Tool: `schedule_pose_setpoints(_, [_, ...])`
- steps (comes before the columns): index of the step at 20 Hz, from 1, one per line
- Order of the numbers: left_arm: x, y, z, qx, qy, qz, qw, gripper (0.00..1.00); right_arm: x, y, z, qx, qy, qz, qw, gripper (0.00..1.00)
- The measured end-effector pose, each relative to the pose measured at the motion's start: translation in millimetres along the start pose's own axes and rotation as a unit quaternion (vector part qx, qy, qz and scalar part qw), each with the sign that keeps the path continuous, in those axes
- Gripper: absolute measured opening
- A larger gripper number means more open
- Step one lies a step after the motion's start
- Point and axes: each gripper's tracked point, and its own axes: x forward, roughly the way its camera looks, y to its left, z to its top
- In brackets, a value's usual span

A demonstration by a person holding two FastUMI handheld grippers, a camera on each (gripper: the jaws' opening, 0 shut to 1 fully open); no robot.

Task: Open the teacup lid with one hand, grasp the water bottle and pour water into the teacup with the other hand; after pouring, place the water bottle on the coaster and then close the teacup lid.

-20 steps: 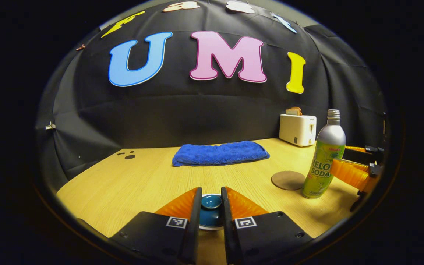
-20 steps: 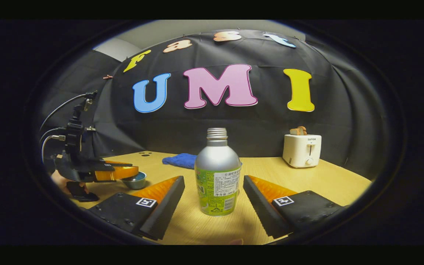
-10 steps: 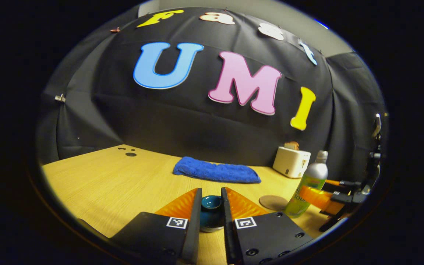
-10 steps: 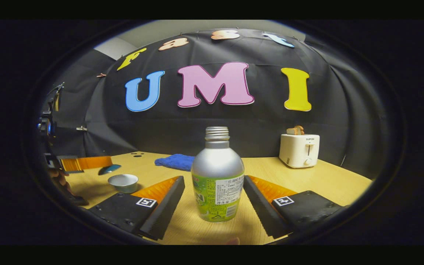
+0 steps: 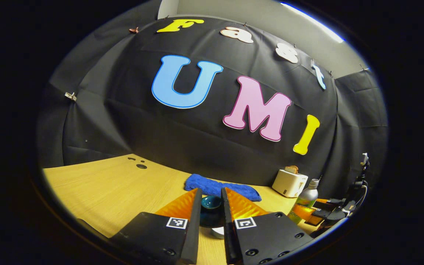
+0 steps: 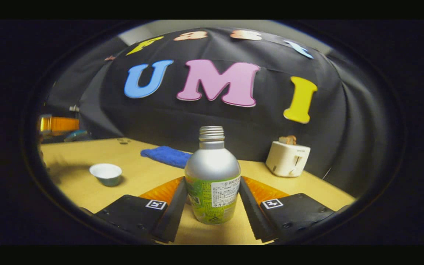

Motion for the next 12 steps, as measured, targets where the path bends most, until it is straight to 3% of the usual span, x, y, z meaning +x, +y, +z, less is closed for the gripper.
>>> schedule_pose_setpoints(2, [-1, 6, 4, -0.003, -0.003, 0.0, 1.0, 0.32, 3, 9, 21, -0.125, -0.02, -0.006, 0.992, 0.78])
schedule_pose_setpoints(3, [-3, 8, 5, -0.008, -0.003, -0.002, 1.0, 0.32, 4, 15, 31, -0.191, -0.031, -0.009, 0.981, 0.78])
schedule_pose_setpoints(6, [-5, 16, 4, -0.017, 0.001, -0.005, 1.0, 0.32, 10, 45, 52, -0.367, -0.06, -0.001, 0.928, 0.78])
schedule_pose_setpoints(8, [-6, 24, 4, -0.018, 0.002, -0.002, 1.0, 0.32, 17, 68, 56, -0.444, -0.073, 0.011, 0.893, 0.78])
schedule_pose_setpoints(12, [-8, 38, 2, -0.025, 0.007, 0.006, 1.0, 0.32, 21, 98, 42, -0.52, -0.077, 0.036, 0.85, 0.78])
